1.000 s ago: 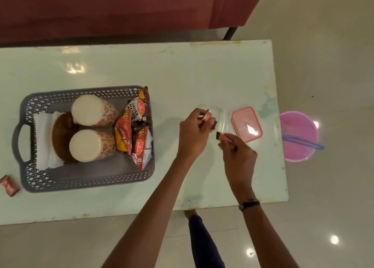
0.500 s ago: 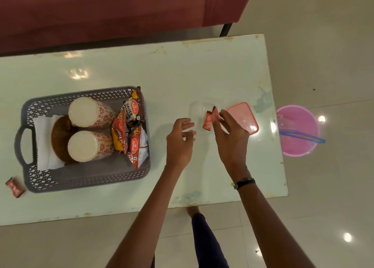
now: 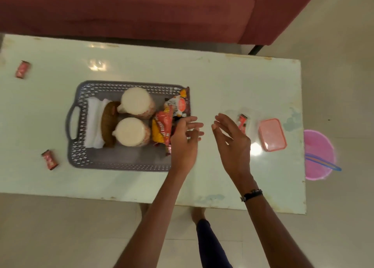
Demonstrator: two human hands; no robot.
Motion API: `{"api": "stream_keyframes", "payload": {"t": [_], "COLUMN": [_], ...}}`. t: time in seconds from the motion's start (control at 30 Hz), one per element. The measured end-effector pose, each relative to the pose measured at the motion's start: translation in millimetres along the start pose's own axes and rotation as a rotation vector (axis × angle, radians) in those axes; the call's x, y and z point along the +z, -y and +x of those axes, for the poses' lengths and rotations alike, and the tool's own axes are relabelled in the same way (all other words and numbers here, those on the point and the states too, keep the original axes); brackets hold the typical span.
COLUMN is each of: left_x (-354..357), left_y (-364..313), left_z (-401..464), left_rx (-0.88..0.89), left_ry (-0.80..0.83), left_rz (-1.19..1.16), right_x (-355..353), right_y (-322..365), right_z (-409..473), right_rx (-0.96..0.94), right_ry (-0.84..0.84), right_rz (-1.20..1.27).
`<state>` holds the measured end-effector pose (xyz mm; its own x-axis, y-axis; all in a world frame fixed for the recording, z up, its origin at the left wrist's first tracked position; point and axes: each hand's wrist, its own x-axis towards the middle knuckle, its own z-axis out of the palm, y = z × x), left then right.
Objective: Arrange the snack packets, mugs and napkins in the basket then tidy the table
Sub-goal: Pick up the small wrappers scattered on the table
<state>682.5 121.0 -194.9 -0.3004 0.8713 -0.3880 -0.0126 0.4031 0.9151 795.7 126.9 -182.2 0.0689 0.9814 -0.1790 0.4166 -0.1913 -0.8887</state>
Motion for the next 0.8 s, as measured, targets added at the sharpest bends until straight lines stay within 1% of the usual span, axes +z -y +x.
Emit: {"api": "stream_keyframes", "payload": {"t": [0.1,0.27,0.37,0.43,0.53,0.63,0.7,0.8], "left_x": [-50.6,-154.3,-224.3,-270.2,-328.2,-370.5,-387.1,-393.0], "left_y": [-4.8,-4.9,7.9,24.5,56.1,91.9,114.2,129.4], "left_z": [0.7,0.9,-0.6,0.1,2.2,6.7,12.5,21.0], "left_rx": [0.037,0.021,0.030,0.006,-0.075,-0.075,-0.138,-0.265], "left_ry": [-0.079,-0.246,-0.363,-0.452,-0.554,-0.639,-0.647,-0.590], "left_rz": [-0.023,-0.120,-0.150,-0.127,-0.015,0.219,0.333,0.404], "right_x": [44.7,141.2,204.8,247.4,306.5,353.1,375.2,396.3], "right_y": [30.5,81.9,106.4,118.5,129.0,130.0,127.3,122.5], "right_z": [-2.3,-14.0,-25.9,-34.7,-47.4,-55.5,-58.6,-60.2], "right_rx": [-0.069,-0.225,-0.297,-0.313,-0.288,-0.286,-0.297,-0.288], "right_ry": [0.084,0.218,0.331,0.421,0.541,0.611,0.645,0.678], "right_rz": [0.024,-0.020,-0.019,-0.011,-0.019,-0.051,-0.066,-0.099]}}
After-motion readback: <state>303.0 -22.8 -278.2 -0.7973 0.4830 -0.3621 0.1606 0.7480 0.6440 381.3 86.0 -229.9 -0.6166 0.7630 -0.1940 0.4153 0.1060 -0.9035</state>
